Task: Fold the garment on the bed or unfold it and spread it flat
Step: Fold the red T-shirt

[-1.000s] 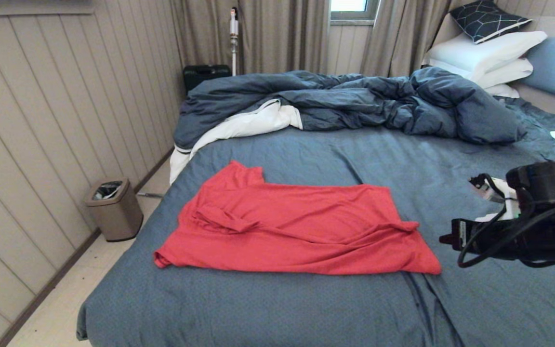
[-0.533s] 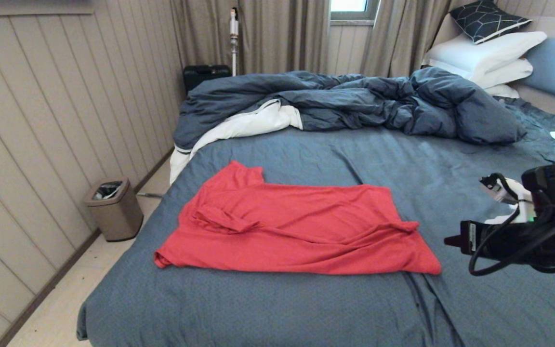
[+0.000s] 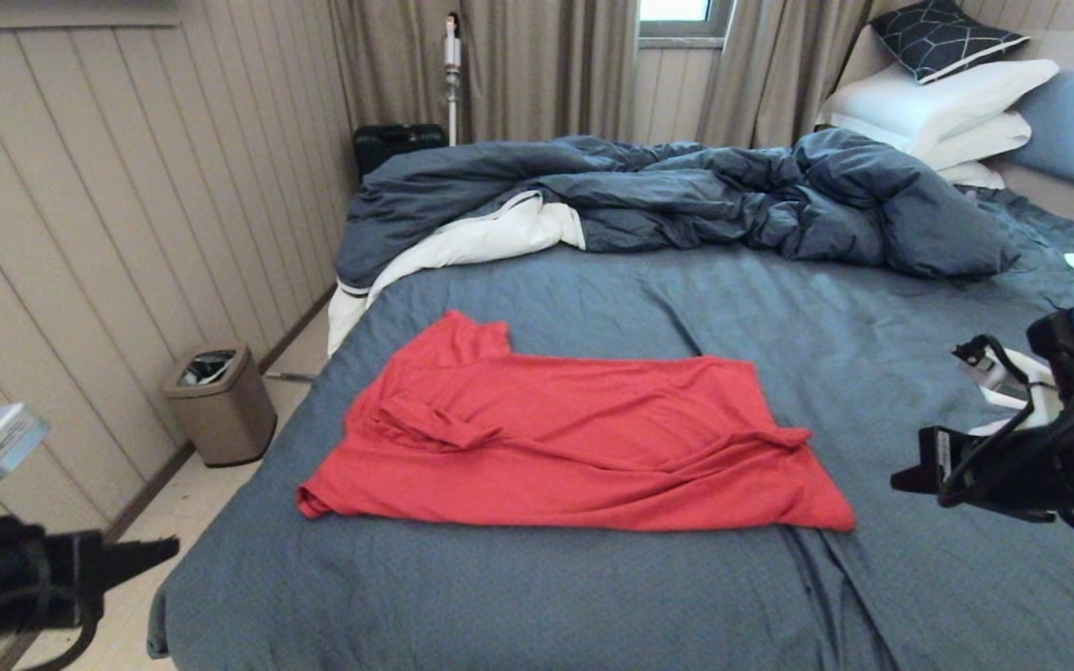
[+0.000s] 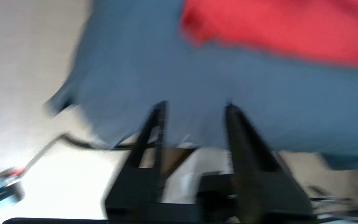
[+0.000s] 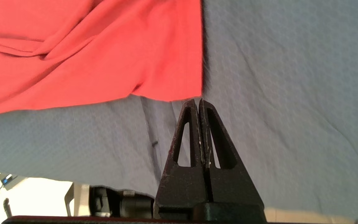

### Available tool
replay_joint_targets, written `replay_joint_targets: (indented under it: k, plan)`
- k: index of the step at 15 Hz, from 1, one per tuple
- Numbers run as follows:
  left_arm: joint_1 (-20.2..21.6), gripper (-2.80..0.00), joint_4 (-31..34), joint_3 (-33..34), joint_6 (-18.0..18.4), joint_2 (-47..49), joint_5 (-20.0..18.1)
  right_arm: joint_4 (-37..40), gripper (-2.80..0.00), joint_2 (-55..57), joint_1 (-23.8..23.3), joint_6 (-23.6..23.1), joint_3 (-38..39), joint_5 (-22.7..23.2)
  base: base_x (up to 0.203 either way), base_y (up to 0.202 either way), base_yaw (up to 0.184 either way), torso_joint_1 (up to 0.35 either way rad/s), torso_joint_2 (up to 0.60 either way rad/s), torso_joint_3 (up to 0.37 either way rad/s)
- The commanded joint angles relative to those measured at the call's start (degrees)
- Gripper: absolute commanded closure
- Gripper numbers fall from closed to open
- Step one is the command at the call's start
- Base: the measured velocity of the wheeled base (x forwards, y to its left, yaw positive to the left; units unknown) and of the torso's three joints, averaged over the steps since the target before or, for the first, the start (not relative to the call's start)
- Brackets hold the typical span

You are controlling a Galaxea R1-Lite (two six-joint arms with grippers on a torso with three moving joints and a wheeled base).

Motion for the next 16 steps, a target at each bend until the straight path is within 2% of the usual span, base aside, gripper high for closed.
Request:
replay_joint_targets:
  k: [1, 3, 7, 11, 16]
  plan:
    - [-0.77, -2.8, -0.02, -7.89, -0.89, 16.54, -2.62, 3.38, 0.0, 0.08, -0.33, 0.14, -2.81, 0.05, 0.0, 0.0, 0.0, 0.0, 0.0, 0.0]
    - [-3.95, -2.8, 0.16, -13.83, -2.3, 22.88, -5.42, 4.01, 0.0, 0.54, -0.2, 0.18, -3.3, -0.06, 0.0, 0.0, 0.0, 0.0, 0.0, 0.0]
    - [-8.3, -2.8, 0.09, -16.88, -2.83, 30.11, -6.38, 3.73, 0.0, 4.78, 0.26, -0.35, -2.88, -0.03, 0.0, 0.0, 0.0, 0.0, 0.0, 0.0]
    - [-8.84, -2.8, -0.13, -23.03, -3.61, 36.29, -5.91, 2.17, 0.0, 5.83, 1.1, -0.43, -3.07, 0.37, 0.0, 0.0, 0.0, 0.0, 0.0, 0.0]
    - [-8.54, -2.8, -1.31, -29.11, -3.66, 39.84, -2.09, 1.67, 0.0, 3.69, 1.71, -0.87, -1.38, 3.35, 0.0, 0.0, 0.0, 0.0, 0.0, 0.0]
